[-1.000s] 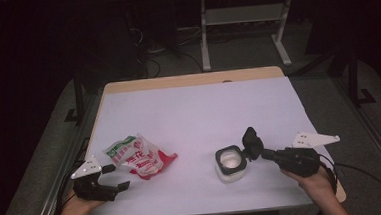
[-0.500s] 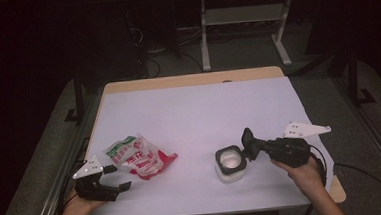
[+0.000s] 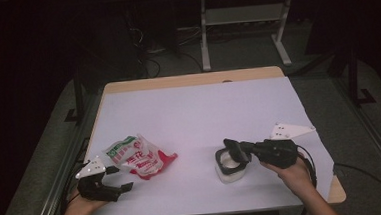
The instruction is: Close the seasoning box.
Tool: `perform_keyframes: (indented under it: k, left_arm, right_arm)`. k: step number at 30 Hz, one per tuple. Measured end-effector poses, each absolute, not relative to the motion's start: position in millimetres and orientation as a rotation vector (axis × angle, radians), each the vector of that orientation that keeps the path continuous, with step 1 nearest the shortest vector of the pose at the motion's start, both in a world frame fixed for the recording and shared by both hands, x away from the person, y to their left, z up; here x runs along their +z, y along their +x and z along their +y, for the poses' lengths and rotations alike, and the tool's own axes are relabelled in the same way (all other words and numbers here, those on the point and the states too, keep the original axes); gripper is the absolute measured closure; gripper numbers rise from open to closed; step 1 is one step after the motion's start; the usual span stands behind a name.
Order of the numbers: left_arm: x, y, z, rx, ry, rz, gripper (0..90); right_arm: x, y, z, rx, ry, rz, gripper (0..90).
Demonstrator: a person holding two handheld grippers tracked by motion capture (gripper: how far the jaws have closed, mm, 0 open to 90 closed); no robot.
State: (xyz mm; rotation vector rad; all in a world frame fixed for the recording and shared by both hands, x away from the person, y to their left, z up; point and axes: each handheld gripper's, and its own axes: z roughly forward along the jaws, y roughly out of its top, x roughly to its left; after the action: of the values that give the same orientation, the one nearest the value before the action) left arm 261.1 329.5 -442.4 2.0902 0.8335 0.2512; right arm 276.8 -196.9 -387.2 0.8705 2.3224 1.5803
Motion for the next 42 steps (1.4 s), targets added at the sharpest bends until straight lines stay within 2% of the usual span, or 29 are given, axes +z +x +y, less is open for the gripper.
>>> perform_keyframes:
  k: [11,16,22,29,42]
  left_arm:
    - [-445.1,262.6,328.6,0.23,2.093,0.825,13.9]
    - [-442.6,259.6,332.4,0.251,2.079,0.842,13.9]
    - [-440.5,259.5,329.5,0.258,2.094,0.845,13.9]
    - [-439.8,256.8,328.7,0.266,2.089,0.833,13.9]
    - [-439.8,256.9,327.3,0.26,2.084,0.829,13.9]
  right_arm:
    - [-389.6,274.6,-194.9,1.537,0.887,2.321,89.4]
    - [-382.0,274.6,-204.2,1.544,0.934,2.267,78.0]
    - [-382.9,279.8,-218.8,1.53,1.033,2.195,57.2]
    - [-386.7,286.8,-234.2,1.491,1.103,2.12,39.6]
    - [-415.9,297.3,-258.1,1.39,1.187,2.08,26.7]
